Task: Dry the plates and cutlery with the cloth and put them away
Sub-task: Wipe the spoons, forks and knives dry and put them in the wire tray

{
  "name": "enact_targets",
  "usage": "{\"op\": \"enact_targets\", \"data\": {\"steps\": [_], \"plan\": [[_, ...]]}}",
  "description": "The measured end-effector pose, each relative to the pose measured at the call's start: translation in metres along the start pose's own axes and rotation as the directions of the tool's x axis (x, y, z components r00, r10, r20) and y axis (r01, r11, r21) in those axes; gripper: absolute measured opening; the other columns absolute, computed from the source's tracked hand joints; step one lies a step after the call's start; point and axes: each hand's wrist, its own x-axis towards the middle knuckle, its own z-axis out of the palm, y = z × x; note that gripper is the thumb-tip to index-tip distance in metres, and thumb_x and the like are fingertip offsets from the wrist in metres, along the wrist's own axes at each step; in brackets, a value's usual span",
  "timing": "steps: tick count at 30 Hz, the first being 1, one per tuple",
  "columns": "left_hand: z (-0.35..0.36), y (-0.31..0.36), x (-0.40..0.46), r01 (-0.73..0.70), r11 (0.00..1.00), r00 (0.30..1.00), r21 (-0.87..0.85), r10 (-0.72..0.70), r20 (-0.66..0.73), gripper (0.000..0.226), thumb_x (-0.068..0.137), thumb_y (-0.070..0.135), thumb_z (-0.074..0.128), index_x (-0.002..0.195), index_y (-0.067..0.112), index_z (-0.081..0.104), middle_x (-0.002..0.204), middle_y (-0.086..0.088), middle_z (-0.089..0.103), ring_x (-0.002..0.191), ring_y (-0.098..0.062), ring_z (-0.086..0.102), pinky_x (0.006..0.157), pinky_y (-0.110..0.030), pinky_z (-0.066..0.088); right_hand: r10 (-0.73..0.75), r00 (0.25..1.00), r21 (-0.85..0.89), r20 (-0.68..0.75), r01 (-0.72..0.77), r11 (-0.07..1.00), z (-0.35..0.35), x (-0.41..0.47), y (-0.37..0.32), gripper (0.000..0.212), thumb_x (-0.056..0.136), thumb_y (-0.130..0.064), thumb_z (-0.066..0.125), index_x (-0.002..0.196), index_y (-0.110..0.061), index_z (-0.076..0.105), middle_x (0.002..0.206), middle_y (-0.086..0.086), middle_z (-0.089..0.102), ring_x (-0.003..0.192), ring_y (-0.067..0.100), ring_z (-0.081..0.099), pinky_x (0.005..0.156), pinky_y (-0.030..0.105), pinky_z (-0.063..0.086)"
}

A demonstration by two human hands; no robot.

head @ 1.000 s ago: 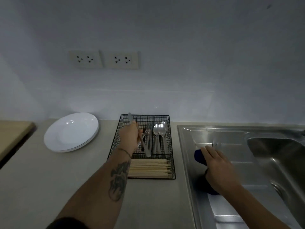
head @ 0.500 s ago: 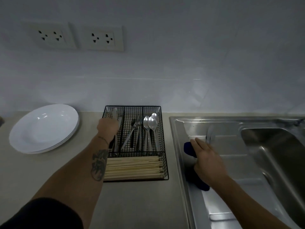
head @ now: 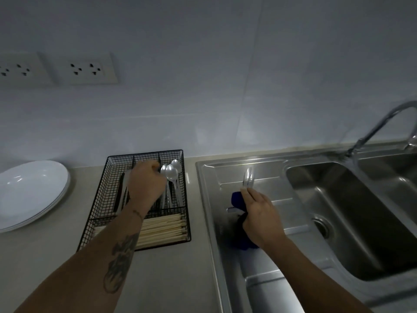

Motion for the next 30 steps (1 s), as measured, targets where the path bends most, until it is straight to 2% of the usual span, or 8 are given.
{"op": "enact_targets", "data": {"steps": [2, 6, 10, 15, 19, 23, 27, 30], "plan": [[0.021, 0.030, -0.014, -0.071, 0.994, 0.993, -0.081, 0.078, 0.093, 0.020, 0.086, 0.006, 0.058, 0.098, 0.015, 0.072, 0.097, -0.001, 0.067, 0.088, -0.018, 0.062, 0.075, -0.029, 0.050, 0.055, 0.998, 0.021, -0.007, -0.055, 0.998, -0.005, -0.006, 0.013, 0.066, 0.063, -0.002, 0.069, 0.126, -0.010, 0.054, 0.115, 0.004, 0.060, 0.099, 0.026, 0.057, 0.091, 0.039, 0.048], [0.076, 0.077, -0.053, -0.097, 0.990, 0.932, -0.107, 0.128, 0.338, 0.028, 0.091, 0.010, 0.050, 0.103, 0.020, 0.074, 0.107, 0.001, 0.070, 0.098, -0.020, 0.065, 0.086, -0.025, 0.049, 0.125, 0.992, 0.019, -0.017, -0.125, 0.992, -0.011, -0.020, 0.040, 0.051, 0.060, 0.001, 0.060, 0.109, -0.011, 0.057, 0.098, 0.002, 0.058, 0.083, 0.024, 0.055, 0.077, 0.039, 0.048], [0.128, 0.105, -0.096, -0.082, 0.997, 0.854, 0.000, 0.071, 0.516, 0.024, 0.089, 0.008, 0.050, 0.073, 0.016, 0.066, 0.082, -0.005, 0.066, 0.079, -0.024, 0.063, 0.078, -0.035, 0.055, 0.141, 0.990, 0.060, 0.002, -0.140, 0.988, -0.014, -0.032, 0.064, 0.043, 0.063, -0.005, 0.048, 0.104, -0.011, 0.057, 0.096, 0.003, 0.058, 0.084, 0.026, 0.054, 0.077, 0.038, 0.046], [0.167, 0.109, -0.108, -0.062, 0.993, 0.886, 0.104, 0.007, 0.463, 0.014, 0.086, 0.014, 0.053, 0.087, 0.008, 0.065, 0.094, -0.013, 0.066, 0.087, -0.029, 0.065, 0.074, -0.037, 0.055, 0.108, 0.992, 0.070, 0.061, -0.112, 0.991, -0.012, -0.034, 0.096, 0.049, 0.062, 0.000, 0.049, 0.109, -0.011, 0.058, 0.101, 0.002, 0.059, 0.088, 0.026, 0.056, 0.076, 0.034, 0.045], [0.179, 0.112, -0.104, -0.056, 0.982, 0.908, 0.179, -0.024, 0.419, 0.008, 0.081, 0.016, 0.063, 0.074, 0.014, 0.060, 0.084, -0.008, 0.064, 0.077, -0.024, 0.064, 0.066, -0.032, 0.054, 0.084, 0.989, 0.122, 0.118, -0.099, 0.988, -0.009, -0.027, 0.116, 0.051, 0.066, 0.001, 0.048, 0.112, -0.017, 0.055, 0.109, -0.002, 0.057, 0.095, 0.024, 0.055, 0.083, 0.033, 0.047], [0.184, 0.119, -0.101, -0.011, 0.971, 0.924, 0.238, -0.081, 0.373, 0.013, 0.082, 0.019, 0.066, 0.070, 0.018, 0.060, 0.076, -0.003, 0.065, 0.065, -0.016, 0.061, 0.056, -0.029, 0.054, 0.025, 0.989, 0.196, 0.148, -0.055, 0.979, -0.006, -0.014, 0.133, 0.043, 0.064, 0.003, 0.045, 0.102, -0.014, 0.056, 0.101, 0.001, 0.057, 0.086, 0.024, 0.054, 0.074, 0.037, 0.050], [0.181, 0.127, -0.098, 0.001, 0.949, 0.915, 0.314, -0.127, 0.382, 0.009, 0.079, 0.016, 0.063, 0.087, 0.014, 0.067, 0.086, -0.005, 0.067, 0.079, -0.024, 0.067, 0.072, -0.037, 0.060, -0.063, 0.986, 0.204, 0.153, 0.031, 0.979, -0.003, -0.006, 0.139, 0.041, 0.063, 0.003, 0.047, 0.100, -0.014, 0.054, 0.097, 0.000, 0.054, 0.082, 0.023, 0.052, 0.070, 0.032, 0.045], [0.180, 0.126, -0.099, -0.002, 0.945, 0.909, 0.327, -0.134, 0.394, 0.011, 0.083, 0.013, 0.060, 0.091, 0.013, 0.066, 0.090, -0.007, 0.067, 0.081, -0.025, 0.066, 0.075, -0.036, 0.058, -0.089, 0.982, 0.220, 0.167, 0.051, 0.974, 0.000, -0.002, 0.138, 0.043, 0.069, -0.003, 0.049, 0.109, -0.015, 0.054, 0.107, -0.001, 0.054, 0.090, 0.021, 0.051, 0.078, 0.032, 0.045]]}}
